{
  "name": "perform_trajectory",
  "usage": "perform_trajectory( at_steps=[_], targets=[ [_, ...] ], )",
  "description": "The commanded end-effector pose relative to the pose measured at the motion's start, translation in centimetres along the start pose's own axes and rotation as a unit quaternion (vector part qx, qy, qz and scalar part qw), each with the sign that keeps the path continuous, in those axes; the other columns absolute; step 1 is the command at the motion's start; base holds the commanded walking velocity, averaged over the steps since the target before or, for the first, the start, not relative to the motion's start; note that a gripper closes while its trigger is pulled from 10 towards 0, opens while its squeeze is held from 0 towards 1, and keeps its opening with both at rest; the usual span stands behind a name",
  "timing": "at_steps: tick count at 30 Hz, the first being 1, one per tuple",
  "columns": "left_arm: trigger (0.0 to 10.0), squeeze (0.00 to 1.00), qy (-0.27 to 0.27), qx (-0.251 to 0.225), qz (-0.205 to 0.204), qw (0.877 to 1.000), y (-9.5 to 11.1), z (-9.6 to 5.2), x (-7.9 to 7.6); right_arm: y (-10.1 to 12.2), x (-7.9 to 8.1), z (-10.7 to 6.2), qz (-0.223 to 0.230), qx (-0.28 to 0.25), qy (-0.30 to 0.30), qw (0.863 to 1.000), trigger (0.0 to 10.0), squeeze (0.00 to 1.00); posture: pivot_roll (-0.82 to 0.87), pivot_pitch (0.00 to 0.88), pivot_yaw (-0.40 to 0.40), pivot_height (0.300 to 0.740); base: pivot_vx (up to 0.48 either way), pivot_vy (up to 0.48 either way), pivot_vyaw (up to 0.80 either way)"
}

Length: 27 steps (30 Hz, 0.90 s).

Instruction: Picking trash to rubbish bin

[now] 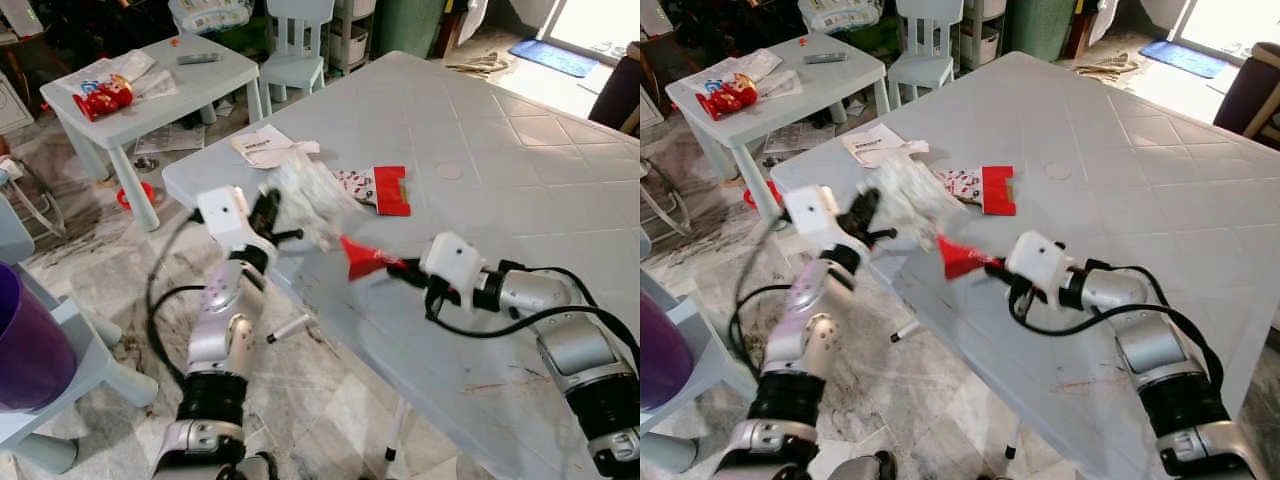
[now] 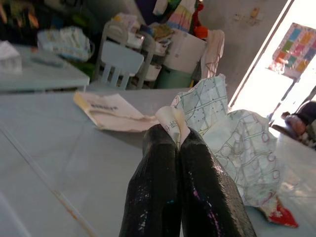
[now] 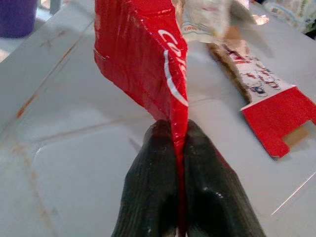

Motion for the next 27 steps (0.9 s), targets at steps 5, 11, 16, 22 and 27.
perform_trajectory(
  at_steps=[5, 11, 16, 22, 27],
  targets=[
    [0.0, 0.0, -0.019, -0.032, 0.051, 0.998, 1.9, -0.8, -1.1, -0.3, -1.7, 0.2, 0.072, -0.013, -0.072, 0.995, 0.0, 0.0, 0.04, 0.123, -0.045, 0.74, 0.0, 0.0, 0.0],
    [0.0, 0.0, -0.006, -0.04, 0.075, 0.996, 2.8, -1.9, -1.0, -0.4, -2.8, 0.4, 0.144, -0.032, -0.129, 0.981, 0.0, 0.0, 0.05, 0.121, -0.046, 0.74, 0.0, 0.0, 0.0],
    [0.0, 0.0, -0.009, -0.027, 0.075, 0.997, 2.6, -3.8, -1.2, -0.4, -3.3, 0.5, 0.194, -0.046, -0.164, 0.966, 0.0, 0.0, 0.06, 0.119, -0.046, 0.74, 0.0, 0.0, 0.0],
    [0.0, 0.0, -0.007, -0.012, 0.068, 0.998, 2.1, -4.2, -1.4, -0.1, -3.1, 1.0, 0.2, -0.049, -0.164, 0.965, 0.0, 0.0, 0.06, 0.119, -0.047, 0.74, 0.0, 0.0, 0.0],
    [0.0, 0.0, -0.014, -0.008, 0.058, 0.998, 2.1, -3.8, -2.2, 0.1, -3.1, 1.2, 0.199, -0.05, -0.163, 0.965, 0.0, 0.0, 0.06, 0.113, -0.051, 0.74, 0.0, 0.0, 0.64]
  ],
)
Point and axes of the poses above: a point about 5 cm out from each wrist's last joint towards the gripper, its own z axis pointing out of the wrist towards the gripper, its own y axis along the axis of the wrist's last joint, x = y × z, the point moved 4 cm from there along z, pointing out of the wrist towards the gripper, and after that the axes turned 3 degrees about -z, right-handed, at the moved point
